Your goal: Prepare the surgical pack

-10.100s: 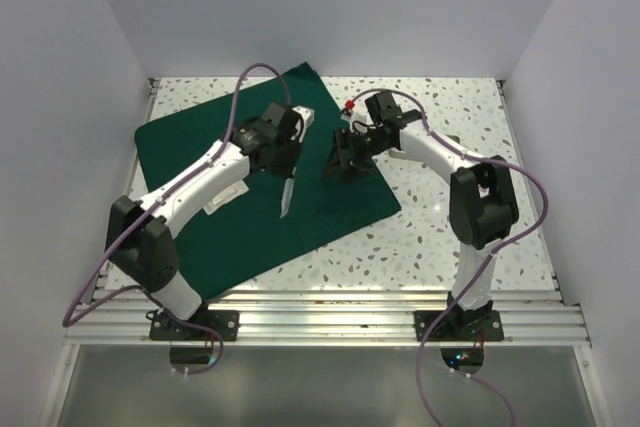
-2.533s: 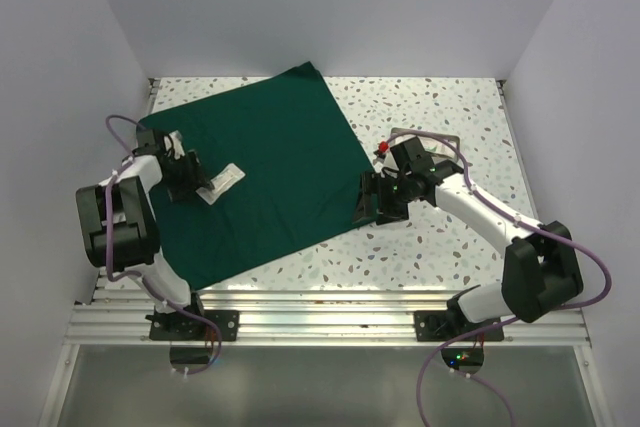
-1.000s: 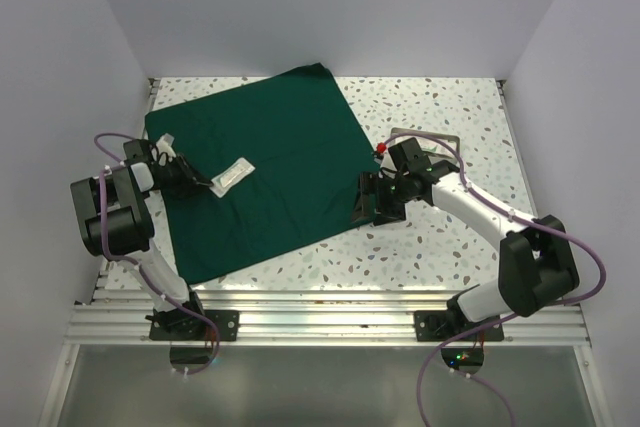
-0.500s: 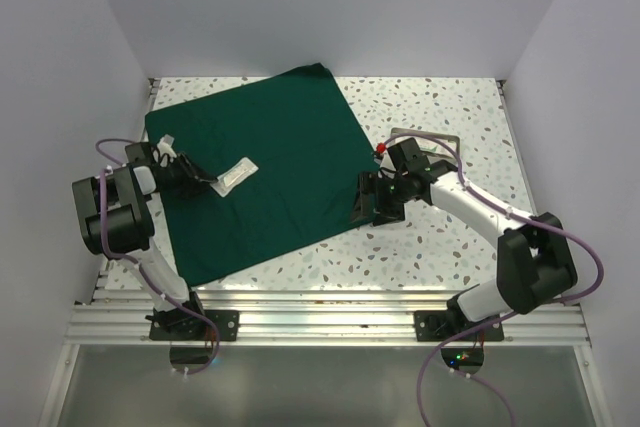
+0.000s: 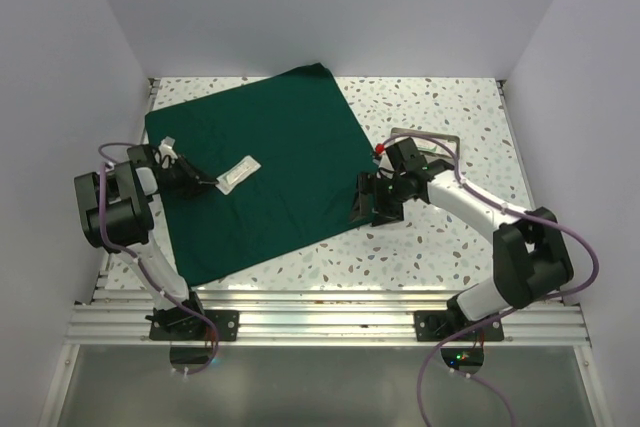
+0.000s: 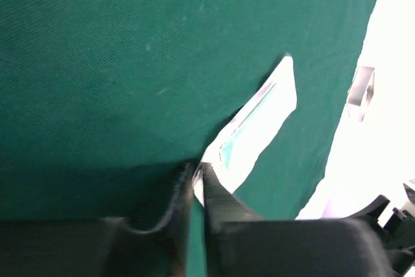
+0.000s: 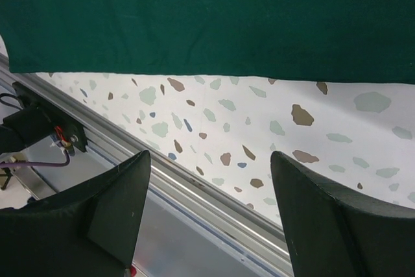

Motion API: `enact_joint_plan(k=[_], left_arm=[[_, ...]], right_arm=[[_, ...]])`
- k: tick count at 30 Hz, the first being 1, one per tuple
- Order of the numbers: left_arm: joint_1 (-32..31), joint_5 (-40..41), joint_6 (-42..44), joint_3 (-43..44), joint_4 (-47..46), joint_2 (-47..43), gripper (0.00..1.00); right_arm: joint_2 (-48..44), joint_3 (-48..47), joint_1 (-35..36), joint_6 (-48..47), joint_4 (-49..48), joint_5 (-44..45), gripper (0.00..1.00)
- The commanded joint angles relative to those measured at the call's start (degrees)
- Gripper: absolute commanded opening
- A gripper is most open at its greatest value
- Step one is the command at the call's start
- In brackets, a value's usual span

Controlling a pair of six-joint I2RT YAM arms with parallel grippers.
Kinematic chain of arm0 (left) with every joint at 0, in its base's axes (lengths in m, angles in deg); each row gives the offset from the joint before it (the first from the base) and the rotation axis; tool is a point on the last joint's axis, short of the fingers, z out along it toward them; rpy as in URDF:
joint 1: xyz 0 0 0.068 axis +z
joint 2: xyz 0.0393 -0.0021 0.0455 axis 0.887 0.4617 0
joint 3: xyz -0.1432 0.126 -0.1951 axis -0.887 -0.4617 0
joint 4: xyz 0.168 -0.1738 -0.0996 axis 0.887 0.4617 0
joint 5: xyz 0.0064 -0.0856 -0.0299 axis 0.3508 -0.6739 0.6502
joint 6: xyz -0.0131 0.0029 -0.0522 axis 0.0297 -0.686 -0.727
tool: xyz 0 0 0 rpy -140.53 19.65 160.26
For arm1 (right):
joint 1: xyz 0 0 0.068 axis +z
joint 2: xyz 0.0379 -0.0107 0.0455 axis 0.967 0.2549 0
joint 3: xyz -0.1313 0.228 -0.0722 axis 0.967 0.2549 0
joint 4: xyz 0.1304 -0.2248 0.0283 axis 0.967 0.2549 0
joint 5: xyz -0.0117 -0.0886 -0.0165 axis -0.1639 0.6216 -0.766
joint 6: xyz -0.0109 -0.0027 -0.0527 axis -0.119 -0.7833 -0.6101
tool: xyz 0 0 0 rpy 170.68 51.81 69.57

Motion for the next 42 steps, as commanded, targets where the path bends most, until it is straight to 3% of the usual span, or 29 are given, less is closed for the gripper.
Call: enact_joint_plan(k=[1,3,10,14,17,20,26,29,33,35,37,38,39,42], left_arm=[[-0.14,1.01,-0.45,-0.48,-1.54,1.27,0.11],[-0.14,0.92,-0.62,-0.30,-1.54,0.21,0.00],[-0.14,0.83,-2.20,-1.35,1.19,-8.39,0.00],[-0.31,-0.40,-5.80,-6.17,1.89,-18.65,0.00],[-0.84,-0.58,-10.19,-10.57,2.07,-26.47,0.00],[-3.21,1.16,-11.17,-12.34,6.89,-29.83,0.00],[-6.73,0.92,-20.48,-21.39,-0.91,-37.04,0.00],[-7.69,3.11,-20.66,-20.87,1.36,-39.51,0.00],[-7.78,5.39,-21.54,-20.96,4.34,-42.06,0.00],[-7.87,5.84,-21.28,-20.96,5.58,-43.20,0.00],[-8.75,6.80,-18.39,-19.21,8.81,-43.64,0.00],[-9.10,7.76,-16.90,-18.42,10.14,-43.73,0.00],[-9.45,7.77,-14.62,-17.36,11.28,-43.82,0.00],[-9.37,7.25,-13.54,-17.26,13.23,-44.70,0.00]], right_arm=[[0.79,-2.55,0.23,0.12,-0.63,-1.40,0.79],[1.23,-3.16,0.32,-0.14,-0.54,-1.31,0.79],[3.87,-5.71,0.68,-1.11,-0.71,-2.97,0.79],[6.24,-7.29,0.76,1.95,-5.53,-7.53,0.79],[8.78,-6.25,1.29,11.60,-15.62,-12.89,0.81],[11.60,-4.66,3.39,28.09,-29.33,-15.10,0.87],[19.32,-5.63,9.89,45.00,-49.38,-11.95,0.95],[22.66,-3.52,12.88,59.48,-60.27,-9.32,0.95],[26.62,-3.25,16.58,67.08,-69.86,-5.88,0.94],[27.95,-6.93,17.72,64.22,-68.75,-7.28,0.94],[28.31,-12.88,17.99,58.25,-56.67,-8.69,0.94],[28.22,-15.53,18.08,49.16,-50.00,-8.17,0.94],[28.04,-18.43,17.99,44.55,-36.79,-7.21,0.94],[28.21,-23.64,18.17,39.05,-31.91,-6.14,0.95]])
